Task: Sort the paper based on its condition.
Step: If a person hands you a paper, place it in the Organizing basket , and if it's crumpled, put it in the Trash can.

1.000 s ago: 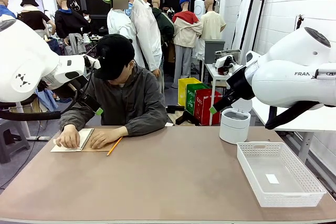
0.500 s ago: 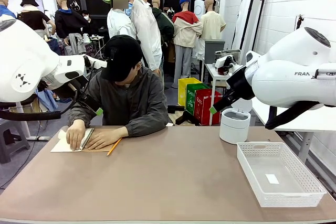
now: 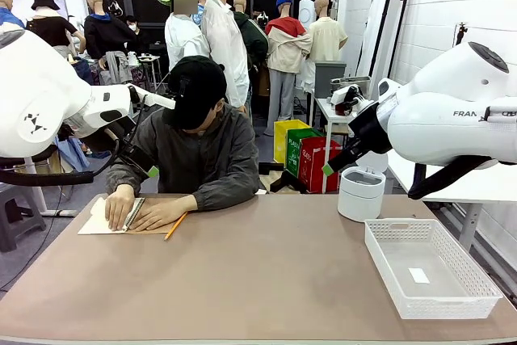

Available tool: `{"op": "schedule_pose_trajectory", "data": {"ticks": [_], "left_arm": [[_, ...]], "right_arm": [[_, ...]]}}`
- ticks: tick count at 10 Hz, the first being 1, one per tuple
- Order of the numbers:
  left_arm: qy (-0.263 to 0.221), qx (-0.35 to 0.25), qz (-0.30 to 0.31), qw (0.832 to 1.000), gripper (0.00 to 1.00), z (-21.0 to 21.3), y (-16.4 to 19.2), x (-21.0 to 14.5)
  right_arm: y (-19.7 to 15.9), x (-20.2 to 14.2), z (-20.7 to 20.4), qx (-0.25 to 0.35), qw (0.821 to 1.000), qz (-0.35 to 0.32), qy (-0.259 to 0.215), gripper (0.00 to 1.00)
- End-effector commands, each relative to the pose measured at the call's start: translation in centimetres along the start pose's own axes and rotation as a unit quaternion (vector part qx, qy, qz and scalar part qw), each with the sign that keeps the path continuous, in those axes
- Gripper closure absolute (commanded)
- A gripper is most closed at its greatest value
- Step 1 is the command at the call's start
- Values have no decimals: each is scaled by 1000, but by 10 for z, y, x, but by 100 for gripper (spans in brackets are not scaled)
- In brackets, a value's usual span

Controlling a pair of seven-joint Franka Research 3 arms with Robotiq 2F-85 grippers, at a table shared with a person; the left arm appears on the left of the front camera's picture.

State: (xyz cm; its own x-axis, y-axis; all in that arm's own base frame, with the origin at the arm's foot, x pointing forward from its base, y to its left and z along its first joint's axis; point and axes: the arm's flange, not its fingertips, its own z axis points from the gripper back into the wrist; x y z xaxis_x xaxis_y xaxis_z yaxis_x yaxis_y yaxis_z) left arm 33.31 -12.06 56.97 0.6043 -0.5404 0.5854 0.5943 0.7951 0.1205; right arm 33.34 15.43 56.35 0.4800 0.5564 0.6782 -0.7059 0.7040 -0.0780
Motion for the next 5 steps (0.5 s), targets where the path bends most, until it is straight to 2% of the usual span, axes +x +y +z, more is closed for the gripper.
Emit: {"op": "schedule_pose_trajectory", "data": {"ticks": [1,5], "left_arm": [[1,2,-1,1000,0,1,1,0],[1,2,-1,1000,0,1,1,0]], "right_arm": [[0,0,0,2,1000,0,-1,0],[0,0,0,2,1000,0,-1,0]]}}
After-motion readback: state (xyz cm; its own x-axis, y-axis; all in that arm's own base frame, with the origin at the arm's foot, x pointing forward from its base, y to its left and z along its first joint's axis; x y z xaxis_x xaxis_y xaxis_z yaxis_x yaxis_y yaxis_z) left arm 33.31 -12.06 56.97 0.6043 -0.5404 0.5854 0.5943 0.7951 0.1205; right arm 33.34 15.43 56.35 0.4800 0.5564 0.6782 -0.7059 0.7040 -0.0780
